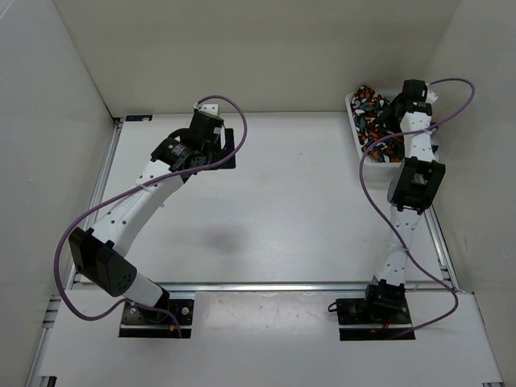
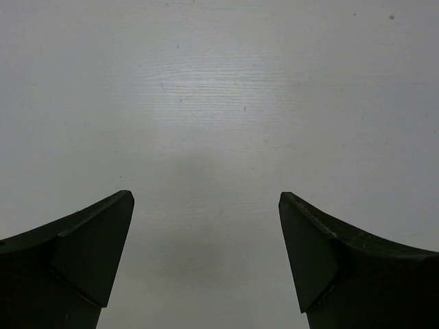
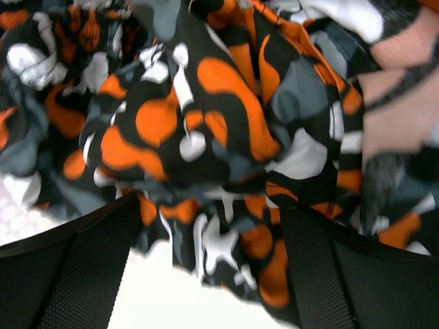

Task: Fold and stack the shorts
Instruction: Grab the shorts from the pile, then move the shorts to the center of the board, then flatten the shorts out

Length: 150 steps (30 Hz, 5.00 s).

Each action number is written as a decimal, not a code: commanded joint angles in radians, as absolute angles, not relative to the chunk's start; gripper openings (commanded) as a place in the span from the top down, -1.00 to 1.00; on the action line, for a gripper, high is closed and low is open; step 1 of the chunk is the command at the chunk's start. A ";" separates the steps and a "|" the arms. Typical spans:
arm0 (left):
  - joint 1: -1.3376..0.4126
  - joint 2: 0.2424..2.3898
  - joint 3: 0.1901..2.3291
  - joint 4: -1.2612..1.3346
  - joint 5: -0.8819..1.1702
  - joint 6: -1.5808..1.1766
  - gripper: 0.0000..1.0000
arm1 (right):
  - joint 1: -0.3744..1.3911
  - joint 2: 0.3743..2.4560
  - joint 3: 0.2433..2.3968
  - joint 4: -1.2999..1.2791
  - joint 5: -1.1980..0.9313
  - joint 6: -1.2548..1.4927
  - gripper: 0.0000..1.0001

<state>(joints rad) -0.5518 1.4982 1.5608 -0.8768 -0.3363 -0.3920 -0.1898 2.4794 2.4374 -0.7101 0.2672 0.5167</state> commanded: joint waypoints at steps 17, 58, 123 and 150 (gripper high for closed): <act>-0.554 1.439 1.571 -0.897 -0.350 -0.455 -0.98 | -0.169 2.260 2.389 -0.491 0.192 0.529 1.00; -0.179 1.437 1.228 -0.953 0.043 -0.543 -0.98 | 0.497 1.441 1.502 -0.729 0.092 0.410 -1.00; -0.028 2.094 2.580 -1.215 0.109 -0.512 -1.00 | 0.520 1.710 1.554 -0.712 -0.056 0.319 -1.00; -0.814 1.410 1.242 -0.957 0.114 -0.859 -0.28 | 0.422 2.338 2.157 -0.802 -0.376 0.256 -0.13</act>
<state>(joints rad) -0.7971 1.4067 1.2060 -0.9962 0.1383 -0.8196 0.4229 2.3177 2.1132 -0.7803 -0.3191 0.2554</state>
